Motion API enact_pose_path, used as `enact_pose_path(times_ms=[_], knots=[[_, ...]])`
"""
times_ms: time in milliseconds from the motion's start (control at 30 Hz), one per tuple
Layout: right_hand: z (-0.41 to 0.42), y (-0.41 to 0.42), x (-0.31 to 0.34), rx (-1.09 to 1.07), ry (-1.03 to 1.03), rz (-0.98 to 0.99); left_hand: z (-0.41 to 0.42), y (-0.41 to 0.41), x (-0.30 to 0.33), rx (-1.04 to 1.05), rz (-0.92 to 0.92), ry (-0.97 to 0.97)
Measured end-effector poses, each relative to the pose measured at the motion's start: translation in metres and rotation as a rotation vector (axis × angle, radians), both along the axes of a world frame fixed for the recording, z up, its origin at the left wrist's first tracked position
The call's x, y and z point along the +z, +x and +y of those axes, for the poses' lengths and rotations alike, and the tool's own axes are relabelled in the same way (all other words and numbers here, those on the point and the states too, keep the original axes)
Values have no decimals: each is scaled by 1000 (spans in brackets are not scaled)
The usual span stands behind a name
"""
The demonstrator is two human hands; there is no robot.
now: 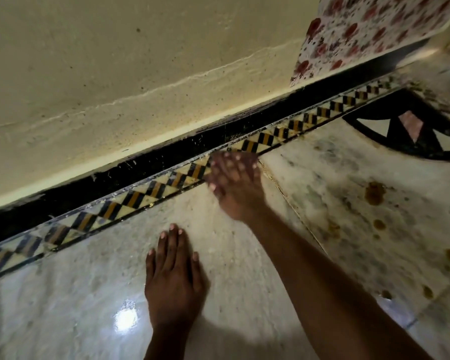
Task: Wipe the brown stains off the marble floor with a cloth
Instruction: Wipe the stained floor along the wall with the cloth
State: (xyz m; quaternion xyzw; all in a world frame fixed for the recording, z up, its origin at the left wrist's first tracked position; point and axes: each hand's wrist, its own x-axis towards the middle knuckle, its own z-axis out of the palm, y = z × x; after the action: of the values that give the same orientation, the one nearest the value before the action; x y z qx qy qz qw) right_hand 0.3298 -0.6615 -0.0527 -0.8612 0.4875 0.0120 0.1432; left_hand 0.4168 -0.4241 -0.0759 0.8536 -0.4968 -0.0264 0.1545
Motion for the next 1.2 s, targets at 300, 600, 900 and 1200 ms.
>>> enact_pose_path(times_ms=[300,600,900,1200], knots=[[-5,-116,1,-465,-13,0,0,2,-2,-6,-5,-3],[96,-129,-7,-10,-125,44,0,2,3,-11,6,26],[-15,-114,1,-116,-31,123,2,1,2,-23,-1,25],[64,-198,-4,-484,-96,55,3,1,3,-127,1,22]])
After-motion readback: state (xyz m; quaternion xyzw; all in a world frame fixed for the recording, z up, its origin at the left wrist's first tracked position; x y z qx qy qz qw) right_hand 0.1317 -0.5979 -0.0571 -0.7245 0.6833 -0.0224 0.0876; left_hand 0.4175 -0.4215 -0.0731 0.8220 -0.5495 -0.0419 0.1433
